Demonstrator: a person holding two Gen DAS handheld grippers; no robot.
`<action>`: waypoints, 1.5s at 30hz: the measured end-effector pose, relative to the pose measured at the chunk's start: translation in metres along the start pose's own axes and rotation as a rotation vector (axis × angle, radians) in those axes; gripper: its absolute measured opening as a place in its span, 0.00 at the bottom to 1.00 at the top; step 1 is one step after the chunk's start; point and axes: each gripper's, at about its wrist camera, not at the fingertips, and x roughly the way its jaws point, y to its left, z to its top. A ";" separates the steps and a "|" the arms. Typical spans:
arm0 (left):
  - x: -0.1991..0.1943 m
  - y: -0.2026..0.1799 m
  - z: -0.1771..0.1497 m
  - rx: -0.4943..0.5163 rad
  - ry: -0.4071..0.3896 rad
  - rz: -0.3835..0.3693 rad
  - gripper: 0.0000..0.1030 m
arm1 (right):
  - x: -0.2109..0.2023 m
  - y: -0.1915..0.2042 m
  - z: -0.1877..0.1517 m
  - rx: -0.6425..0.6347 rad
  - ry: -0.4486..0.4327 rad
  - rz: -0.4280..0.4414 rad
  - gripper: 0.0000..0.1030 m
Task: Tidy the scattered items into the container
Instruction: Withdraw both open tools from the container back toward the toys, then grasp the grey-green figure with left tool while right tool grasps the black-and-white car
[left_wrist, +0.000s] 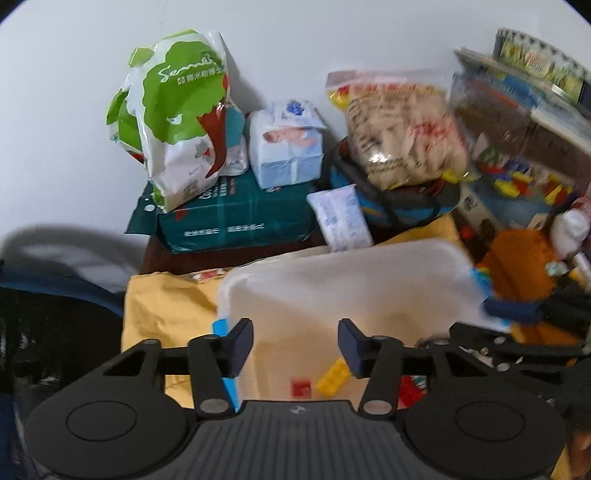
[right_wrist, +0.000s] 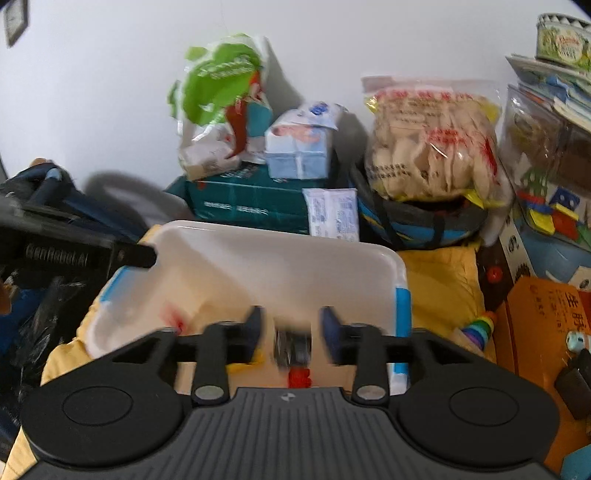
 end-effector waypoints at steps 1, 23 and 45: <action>-0.001 -0.001 -0.002 0.011 -0.007 0.000 0.53 | -0.001 0.000 0.000 -0.009 -0.007 -0.001 0.53; -0.001 -0.062 -0.204 0.105 0.044 -0.090 0.65 | -0.054 -0.017 -0.185 0.017 0.107 -0.030 0.53; 0.033 -0.077 -0.227 0.127 0.060 -0.052 0.65 | -0.045 -0.008 -0.221 0.110 0.155 -0.102 0.45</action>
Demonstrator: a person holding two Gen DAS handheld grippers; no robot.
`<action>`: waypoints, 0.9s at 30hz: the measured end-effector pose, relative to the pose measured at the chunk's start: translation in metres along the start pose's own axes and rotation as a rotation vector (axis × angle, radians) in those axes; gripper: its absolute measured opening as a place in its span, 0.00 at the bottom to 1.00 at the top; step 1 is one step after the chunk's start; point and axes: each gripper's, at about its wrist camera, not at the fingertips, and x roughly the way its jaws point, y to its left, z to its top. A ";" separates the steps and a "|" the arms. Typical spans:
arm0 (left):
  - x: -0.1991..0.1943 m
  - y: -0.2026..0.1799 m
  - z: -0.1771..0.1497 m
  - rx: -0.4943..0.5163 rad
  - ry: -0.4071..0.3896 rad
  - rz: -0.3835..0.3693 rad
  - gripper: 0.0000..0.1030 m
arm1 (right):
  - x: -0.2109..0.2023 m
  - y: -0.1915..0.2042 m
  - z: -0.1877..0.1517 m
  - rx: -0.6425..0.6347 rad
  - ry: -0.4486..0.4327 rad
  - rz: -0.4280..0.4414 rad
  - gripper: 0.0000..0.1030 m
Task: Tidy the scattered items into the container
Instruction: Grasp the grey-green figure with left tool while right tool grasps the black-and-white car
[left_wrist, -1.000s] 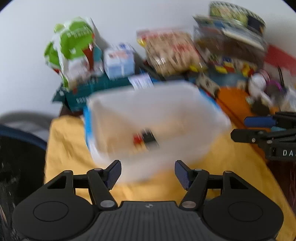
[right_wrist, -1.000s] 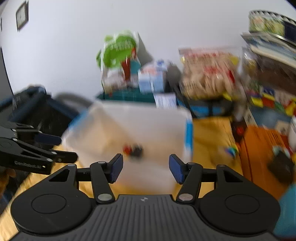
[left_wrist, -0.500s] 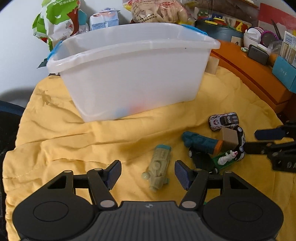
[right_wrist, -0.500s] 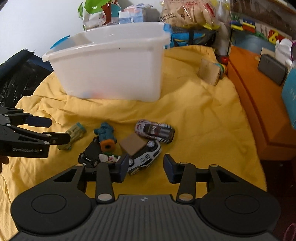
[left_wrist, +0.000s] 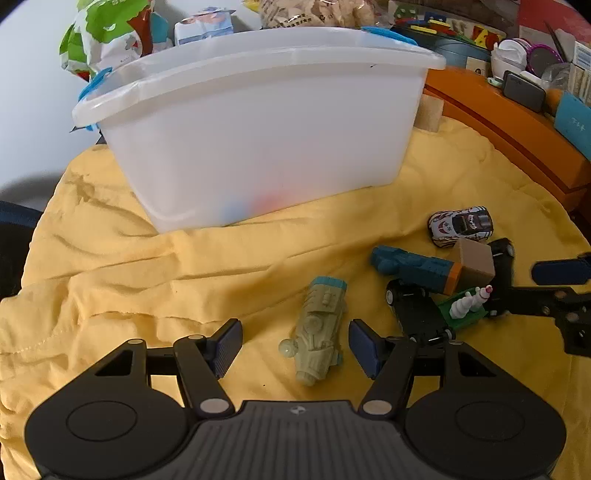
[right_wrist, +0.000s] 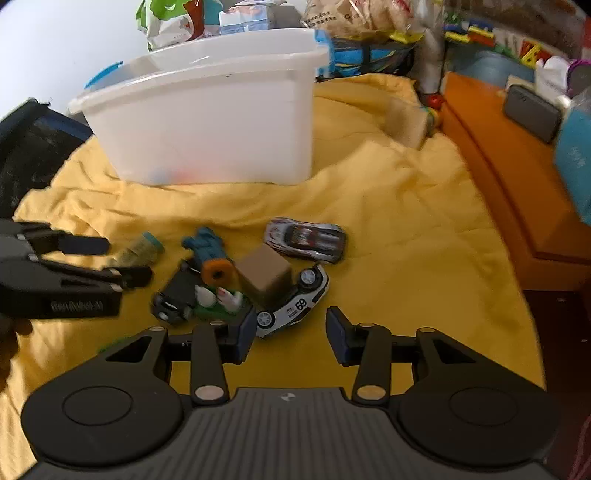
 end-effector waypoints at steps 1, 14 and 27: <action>0.000 0.000 0.000 -0.001 0.000 -0.002 0.65 | -0.001 0.000 -0.001 0.012 0.003 0.003 0.45; 0.001 -0.006 0.002 0.027 -0.009 -0.044 0.65 | 0.016 -0.008 -0.002 0.213 0.006 -0.020 0.45; 0.003 -0.012 0.006 0.047 -0.012 -0.074 0.34 | 0.024 -0.018 0.006 0.246 -0.019 0.031 0.29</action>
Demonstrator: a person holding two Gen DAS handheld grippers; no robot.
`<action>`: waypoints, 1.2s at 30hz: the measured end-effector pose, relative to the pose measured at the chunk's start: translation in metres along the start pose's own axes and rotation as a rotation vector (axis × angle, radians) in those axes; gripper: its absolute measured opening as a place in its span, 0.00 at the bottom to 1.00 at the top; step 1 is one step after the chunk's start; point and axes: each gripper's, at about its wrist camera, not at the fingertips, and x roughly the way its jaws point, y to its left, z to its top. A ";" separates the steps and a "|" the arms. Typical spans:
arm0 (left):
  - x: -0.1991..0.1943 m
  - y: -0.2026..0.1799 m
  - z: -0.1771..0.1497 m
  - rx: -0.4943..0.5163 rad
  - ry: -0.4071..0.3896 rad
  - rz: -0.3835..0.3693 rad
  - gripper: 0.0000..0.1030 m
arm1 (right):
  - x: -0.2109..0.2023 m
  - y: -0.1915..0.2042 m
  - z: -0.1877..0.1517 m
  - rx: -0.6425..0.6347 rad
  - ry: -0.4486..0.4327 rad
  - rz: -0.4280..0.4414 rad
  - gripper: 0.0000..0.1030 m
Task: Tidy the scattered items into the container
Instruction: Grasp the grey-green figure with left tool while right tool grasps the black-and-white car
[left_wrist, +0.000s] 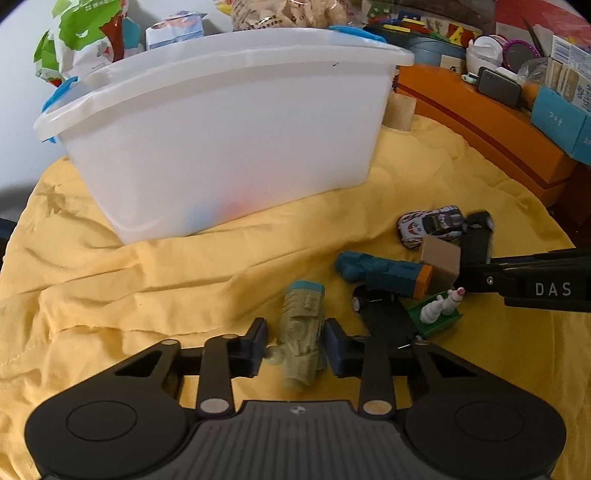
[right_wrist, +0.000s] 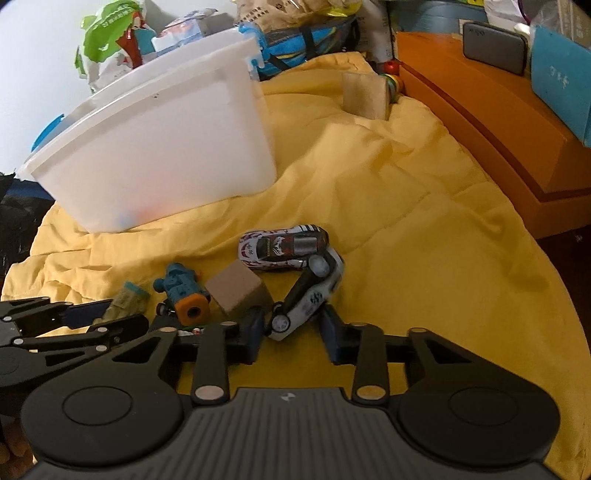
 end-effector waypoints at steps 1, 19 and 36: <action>0.000 -0.001 0.000 0.005 0.000 -0.001 0.32 | -0.001 -0.001 0.000 -0.004 -0.001 0.001 0.24; 0.007 -0.001 0.005 -0.004 0.004 -0.003 0.40 | 0.008 -0.009 0.018 -0.066 -0.018 -0.021 0.31; -0.017 0.010 0.009 -0.046 -0.049 -0.004 0.26 | -0.030 0.005 0.024 -0.174 -0.133 0.025 0.31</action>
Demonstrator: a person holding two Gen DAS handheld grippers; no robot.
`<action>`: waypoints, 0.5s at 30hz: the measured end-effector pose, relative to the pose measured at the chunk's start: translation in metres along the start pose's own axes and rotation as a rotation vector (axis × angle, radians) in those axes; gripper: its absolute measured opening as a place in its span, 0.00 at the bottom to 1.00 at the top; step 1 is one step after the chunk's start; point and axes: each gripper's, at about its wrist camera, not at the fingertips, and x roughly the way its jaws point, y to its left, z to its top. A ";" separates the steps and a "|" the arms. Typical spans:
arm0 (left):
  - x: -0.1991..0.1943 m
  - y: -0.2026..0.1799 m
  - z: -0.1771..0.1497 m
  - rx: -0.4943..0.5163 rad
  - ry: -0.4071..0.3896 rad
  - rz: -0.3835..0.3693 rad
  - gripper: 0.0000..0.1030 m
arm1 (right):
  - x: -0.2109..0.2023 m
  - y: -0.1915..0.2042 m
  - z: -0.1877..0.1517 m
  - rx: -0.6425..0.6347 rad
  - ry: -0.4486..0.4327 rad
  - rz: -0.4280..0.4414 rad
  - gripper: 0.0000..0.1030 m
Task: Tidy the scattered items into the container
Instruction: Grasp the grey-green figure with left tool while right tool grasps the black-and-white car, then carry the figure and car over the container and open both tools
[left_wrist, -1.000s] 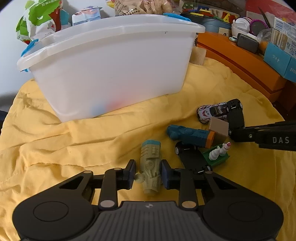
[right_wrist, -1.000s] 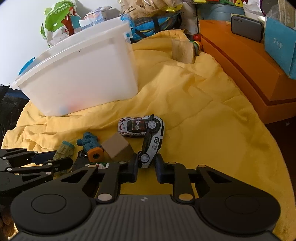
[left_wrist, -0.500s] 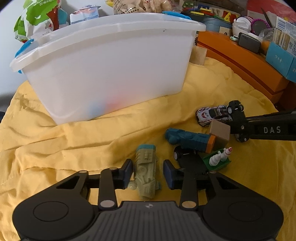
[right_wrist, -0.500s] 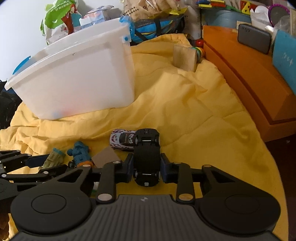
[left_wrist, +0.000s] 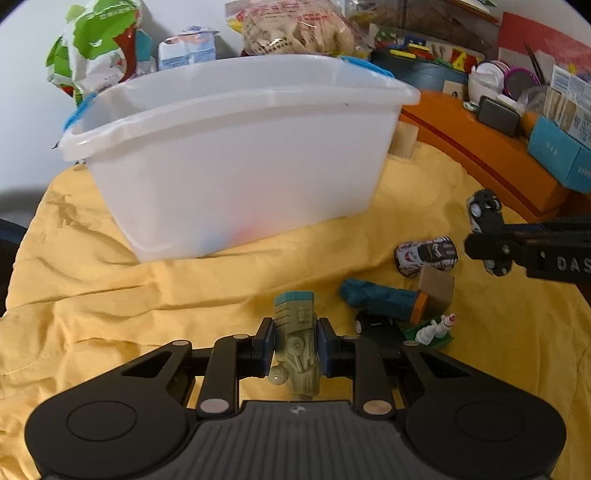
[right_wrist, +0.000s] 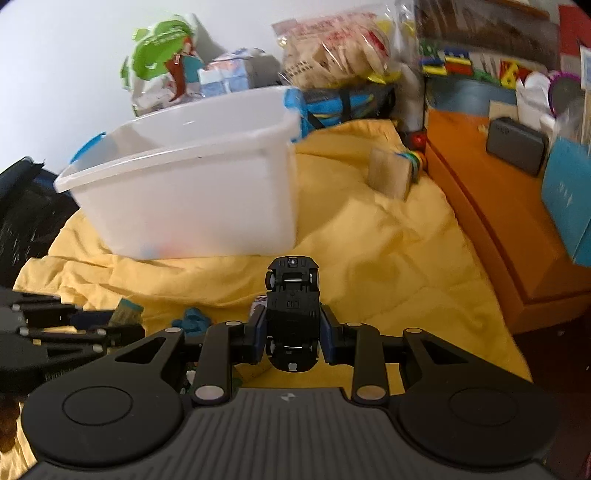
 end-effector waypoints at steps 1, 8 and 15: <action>0.000 0.001 0.000 -0.002 0.001 0.003 0.26 | 0.000 0.000 0.000 0.003 0.002 0.001 0.31; -0.032 0.010 0.015 -0.003 -0.057 0.010 0.26 | -0.015 0.000 0.007 -0.003 -0.034 0.015 0.31; -0.082 0.032 0.053 -0.043 -0.107 0.019 0.26 | -0.040 0.014 0.050 -0.043 -0.134 0.077 0.31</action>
